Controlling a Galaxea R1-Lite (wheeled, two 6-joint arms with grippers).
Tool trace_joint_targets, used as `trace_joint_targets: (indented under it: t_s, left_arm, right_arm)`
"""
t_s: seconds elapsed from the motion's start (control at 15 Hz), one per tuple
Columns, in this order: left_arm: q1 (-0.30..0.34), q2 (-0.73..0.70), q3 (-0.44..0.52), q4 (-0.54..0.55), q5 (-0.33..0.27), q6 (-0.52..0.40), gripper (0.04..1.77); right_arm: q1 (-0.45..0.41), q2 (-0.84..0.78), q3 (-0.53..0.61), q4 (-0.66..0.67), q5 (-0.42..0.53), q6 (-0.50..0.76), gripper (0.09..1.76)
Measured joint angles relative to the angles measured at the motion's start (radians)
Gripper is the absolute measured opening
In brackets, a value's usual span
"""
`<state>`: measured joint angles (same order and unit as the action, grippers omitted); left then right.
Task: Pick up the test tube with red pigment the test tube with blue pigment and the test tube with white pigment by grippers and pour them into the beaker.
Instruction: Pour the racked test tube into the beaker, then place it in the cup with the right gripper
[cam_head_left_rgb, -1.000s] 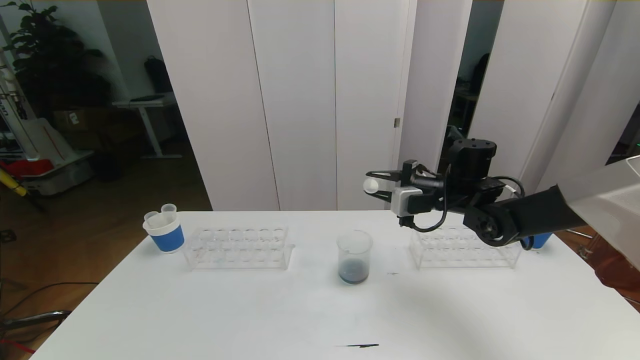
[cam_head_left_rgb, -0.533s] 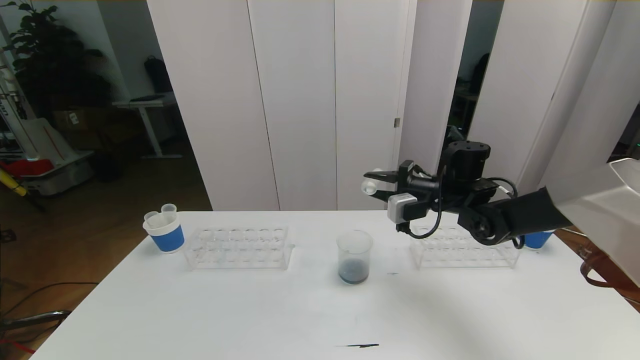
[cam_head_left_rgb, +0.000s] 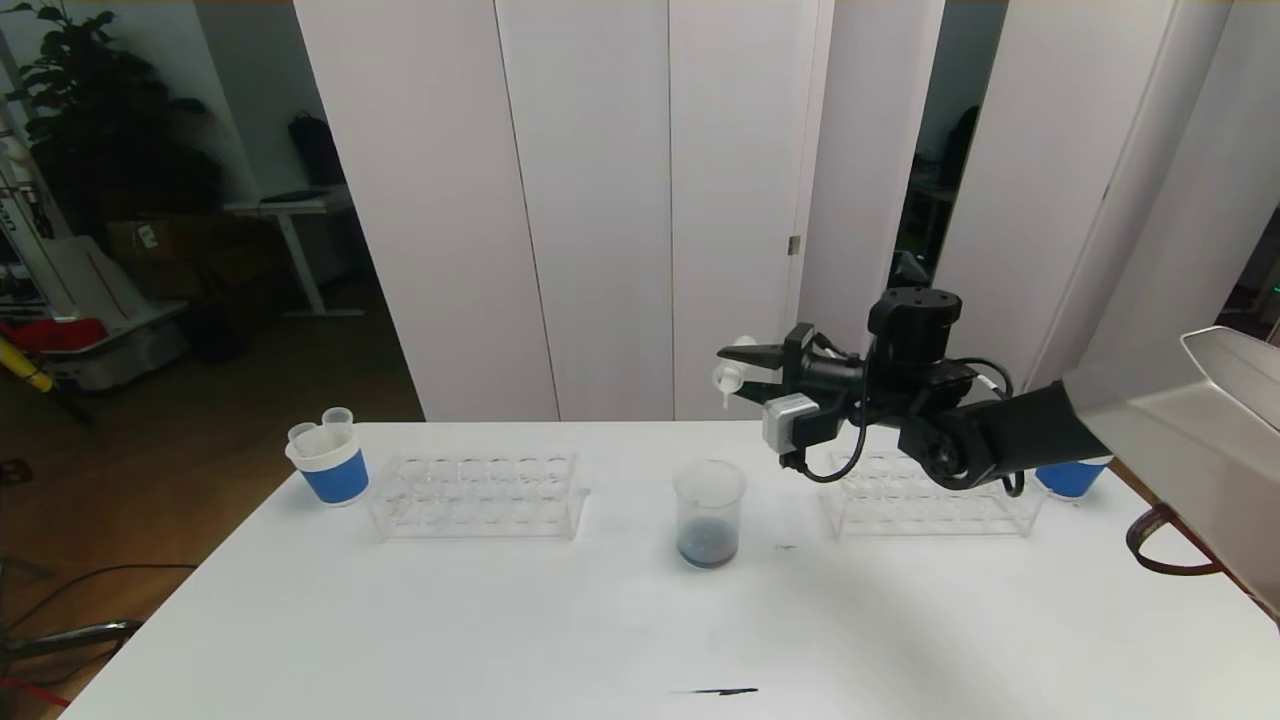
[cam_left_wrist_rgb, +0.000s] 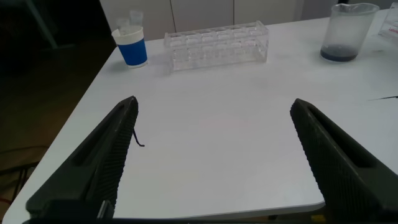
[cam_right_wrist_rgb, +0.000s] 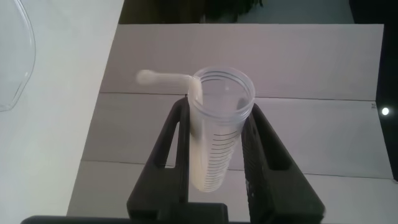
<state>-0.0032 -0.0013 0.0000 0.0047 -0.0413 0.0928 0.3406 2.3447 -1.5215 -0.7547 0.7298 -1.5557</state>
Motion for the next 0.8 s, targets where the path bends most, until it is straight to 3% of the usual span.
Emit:
trace_joint_targets:
  t_s: [0.8]
  left_arm:
    - [0.0,0.0,0.0,0.0,0.0,0.0,1.75]
  right_arm:
    - [0.006,0.021,-0.046,0.003,0.012,-0.097,0.57]
